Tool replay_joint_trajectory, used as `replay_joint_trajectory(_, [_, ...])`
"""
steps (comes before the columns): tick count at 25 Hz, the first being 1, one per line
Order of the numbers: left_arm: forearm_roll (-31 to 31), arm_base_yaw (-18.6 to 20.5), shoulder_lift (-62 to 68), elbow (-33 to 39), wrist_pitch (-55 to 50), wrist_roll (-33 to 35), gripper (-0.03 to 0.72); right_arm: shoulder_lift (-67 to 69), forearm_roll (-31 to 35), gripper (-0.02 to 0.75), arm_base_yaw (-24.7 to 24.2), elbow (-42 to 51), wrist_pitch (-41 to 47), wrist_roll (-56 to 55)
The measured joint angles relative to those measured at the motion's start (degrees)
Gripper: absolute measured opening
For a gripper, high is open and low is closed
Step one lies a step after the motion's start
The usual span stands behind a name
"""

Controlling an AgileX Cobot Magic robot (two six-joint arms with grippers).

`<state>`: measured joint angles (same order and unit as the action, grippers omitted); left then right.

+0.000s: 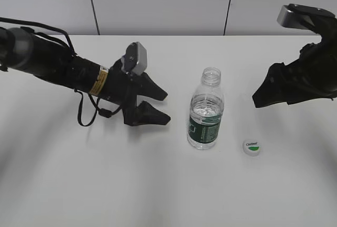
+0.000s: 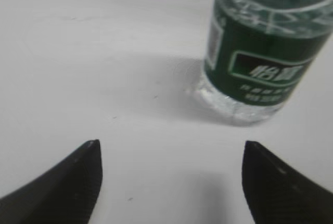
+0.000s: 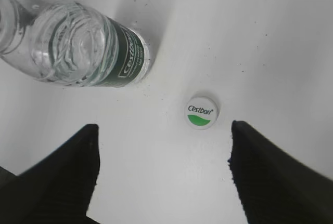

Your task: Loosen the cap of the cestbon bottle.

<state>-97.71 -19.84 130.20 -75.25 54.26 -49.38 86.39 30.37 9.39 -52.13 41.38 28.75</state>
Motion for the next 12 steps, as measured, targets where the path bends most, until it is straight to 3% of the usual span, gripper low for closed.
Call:
replay_joint_trajectory(7, [-2.28, 0.40, -5.60, 0.00, -15.90, -7.63, 0.622, -2.53, -0.25, 0.591, 0.00, 0.00, 0.91, -0.43])
replay_joint_trajectory(12, [-2.36, 0.40, -8.19, 0.18, -25.99, -17.42, 0.615, -5.25, -0.48, 0.591, 0.00, 0.00, 2.54, -0.54])
